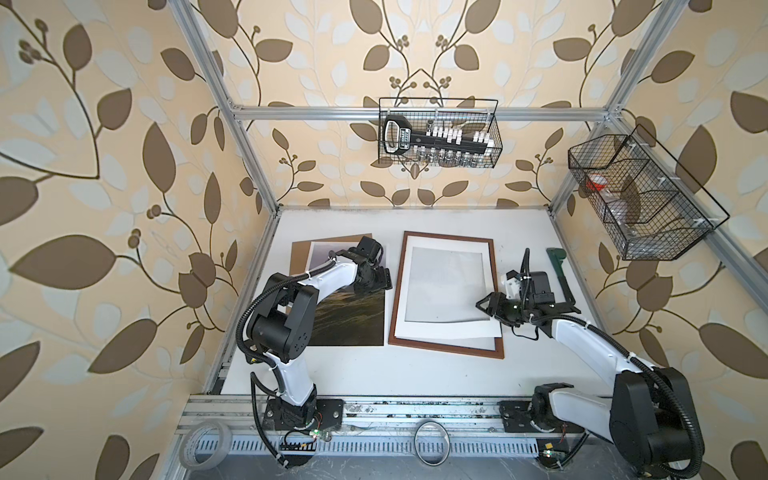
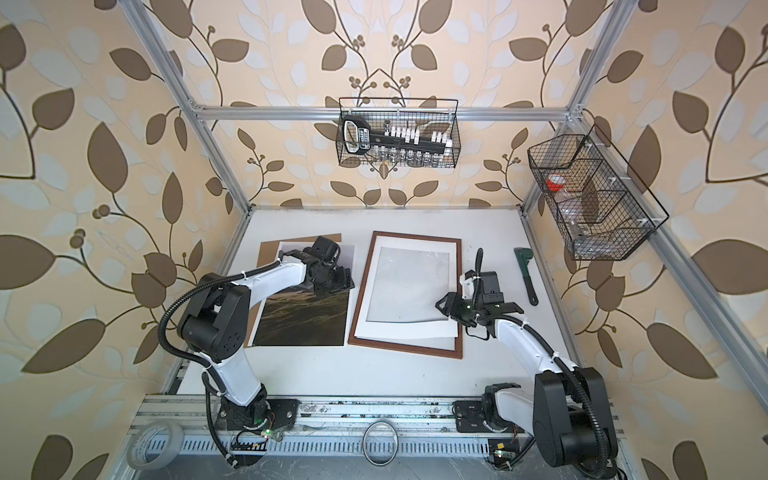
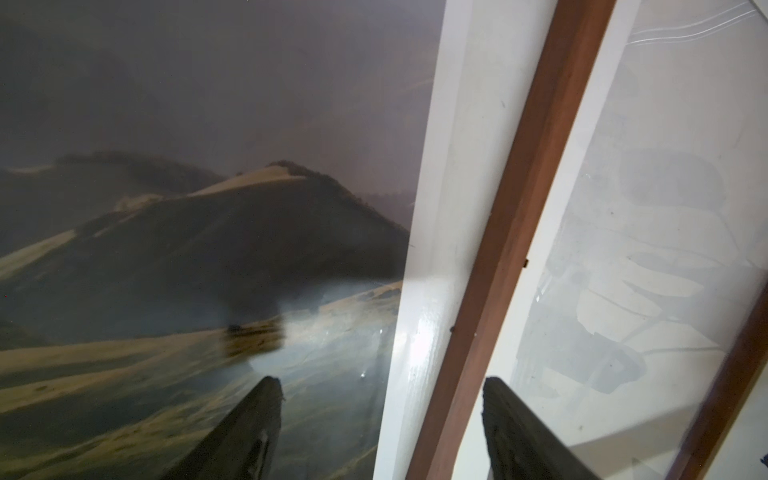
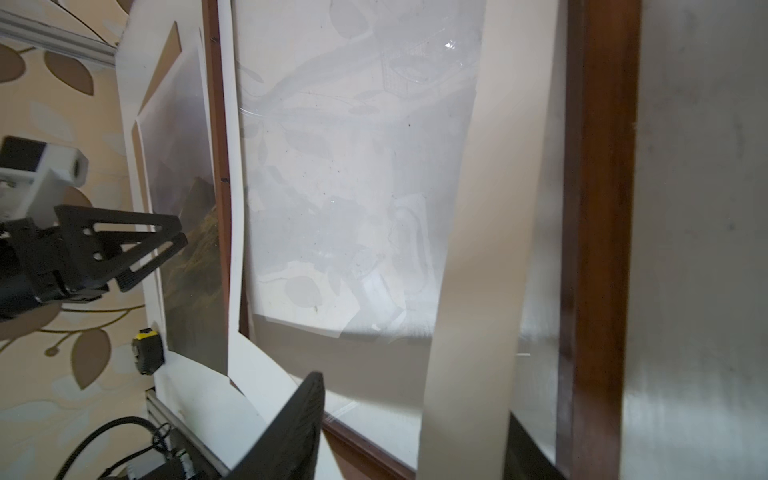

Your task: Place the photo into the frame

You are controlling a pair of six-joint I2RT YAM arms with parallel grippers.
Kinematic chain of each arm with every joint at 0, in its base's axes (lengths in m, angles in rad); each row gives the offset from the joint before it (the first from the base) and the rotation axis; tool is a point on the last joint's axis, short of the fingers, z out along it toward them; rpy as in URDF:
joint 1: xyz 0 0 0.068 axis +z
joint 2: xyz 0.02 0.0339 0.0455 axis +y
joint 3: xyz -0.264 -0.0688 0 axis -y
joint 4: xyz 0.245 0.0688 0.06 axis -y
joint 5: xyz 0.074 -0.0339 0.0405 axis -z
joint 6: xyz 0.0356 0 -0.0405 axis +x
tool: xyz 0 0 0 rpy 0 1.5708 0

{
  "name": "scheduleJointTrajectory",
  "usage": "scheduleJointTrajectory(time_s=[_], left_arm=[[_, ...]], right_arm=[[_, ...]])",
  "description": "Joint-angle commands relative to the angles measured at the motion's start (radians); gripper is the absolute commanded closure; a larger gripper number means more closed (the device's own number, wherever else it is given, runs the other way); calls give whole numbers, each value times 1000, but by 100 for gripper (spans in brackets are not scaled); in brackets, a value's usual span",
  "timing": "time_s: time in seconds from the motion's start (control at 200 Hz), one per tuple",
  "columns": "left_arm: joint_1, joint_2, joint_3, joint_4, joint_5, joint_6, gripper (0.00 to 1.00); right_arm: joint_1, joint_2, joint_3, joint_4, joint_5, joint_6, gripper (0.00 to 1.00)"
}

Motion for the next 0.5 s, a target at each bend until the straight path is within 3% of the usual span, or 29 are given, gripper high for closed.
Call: scheduleJointTrajectory(time_s=[0.0, 0.16, 0.25, 0.495], left_arm=[[-1, 4, 19, 14, 30, 27, 23], [-1, 16, 9, 17, 30, 33, 23], [-1, 18, 4, 21, 38, 33, 23], [-1, 16, -2, 13, 38, 36, 23]], right_arm=[[-3, 30, 38, 5, -61, -14, 43], [-2, 95, 47, -12, -16, -33, 39], [6, 119, 65, -55, 65, -53, 39], [70, 140, 101, -83, 167, -64, 42]])
